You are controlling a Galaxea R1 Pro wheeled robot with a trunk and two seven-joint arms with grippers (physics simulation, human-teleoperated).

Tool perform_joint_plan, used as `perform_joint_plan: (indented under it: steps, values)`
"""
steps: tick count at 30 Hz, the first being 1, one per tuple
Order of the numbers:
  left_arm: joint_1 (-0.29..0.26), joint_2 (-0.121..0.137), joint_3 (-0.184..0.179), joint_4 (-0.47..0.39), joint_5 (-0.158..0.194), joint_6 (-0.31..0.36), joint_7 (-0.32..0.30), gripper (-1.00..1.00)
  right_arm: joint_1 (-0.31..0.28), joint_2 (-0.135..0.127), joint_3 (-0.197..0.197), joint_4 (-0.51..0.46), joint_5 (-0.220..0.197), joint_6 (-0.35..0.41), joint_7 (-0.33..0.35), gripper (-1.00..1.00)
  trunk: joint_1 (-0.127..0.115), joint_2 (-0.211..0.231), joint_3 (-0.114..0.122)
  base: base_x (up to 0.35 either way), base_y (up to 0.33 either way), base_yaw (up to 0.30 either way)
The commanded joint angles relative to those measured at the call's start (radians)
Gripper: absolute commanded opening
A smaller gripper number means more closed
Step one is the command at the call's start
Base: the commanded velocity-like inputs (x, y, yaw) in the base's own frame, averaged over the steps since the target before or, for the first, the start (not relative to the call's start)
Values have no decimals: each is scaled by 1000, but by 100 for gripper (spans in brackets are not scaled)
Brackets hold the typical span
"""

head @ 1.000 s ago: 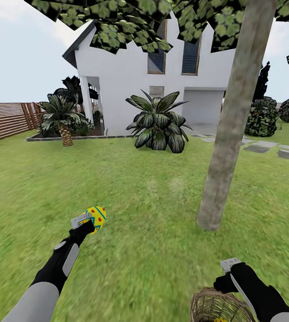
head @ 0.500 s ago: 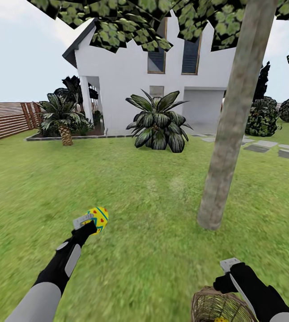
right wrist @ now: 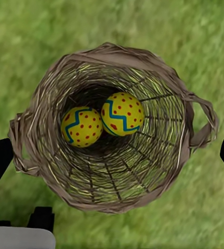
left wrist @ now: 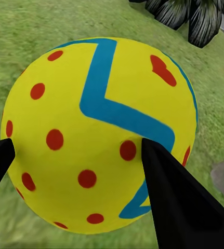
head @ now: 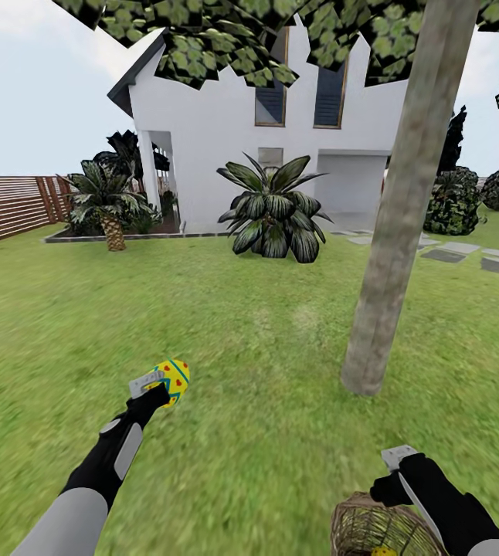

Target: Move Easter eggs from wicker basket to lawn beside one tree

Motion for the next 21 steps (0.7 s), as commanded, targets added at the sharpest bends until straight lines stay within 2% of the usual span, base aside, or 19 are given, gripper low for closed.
perform_joint_plan:
  steps: [1, 10, 14, 15, 16, 17, 18, 19, 21]
  values:
    - [-1, -1, 6, -1, 8, 5, -7, -100, -1, -1, 3, -1, 4, 4, 4, 100, 4, -8, -4, 0, 0, 0]
    - [-1, -4, 5, 26, 9, 5, -7, -100, -1, -10, 1, -1, 4, 6, 3, 100, 39, -71, -33, 0, 0, 0]
    - [-1, -5, 4, 27, 9, 5, -7, -100, -1, -31, 0, 12, 2, 6, 4, 100, 54, -99, -45, 0, 0, 0]
    - [-1, -5, 4, 27, 8, 5, -7, -100, -1, -32, -11, 22, -1, 6, 5, 100, 58, -106, -48, 0, 0, 0]
    - [-1, -5, 4, 27, 8, 5, -7, -100, -1, -34, -42, 26, -7, 7, 6, 100, 62, -113, -51, 0, 0, 0]
    - [-1, -5, 4, 30, 8, 5, -7, -100, -1, -36, -102, 29, -11, 6, 7, 100, 65, -120, -55, 0, 0, 0]
    - [-1, -6, 4, 41, 8, 5, -7, -100, -1, -40, -141, 30, -10, 6, 8, 100, 69, -127, -58, 0, 0, 0]
    - [-1, -6, 3, 51, 9, 5, -7, -100, -1, -48, -163, 30, -12, 6, 8, 100, 73, -134, -61, 0, 0, 0]
    - [-1, -14, 3, 59, 8, 5, -7, -100, -1, -54, -175, 31, -14, 6, 8, 100, 81, -148, -67, 0, 0, 0]
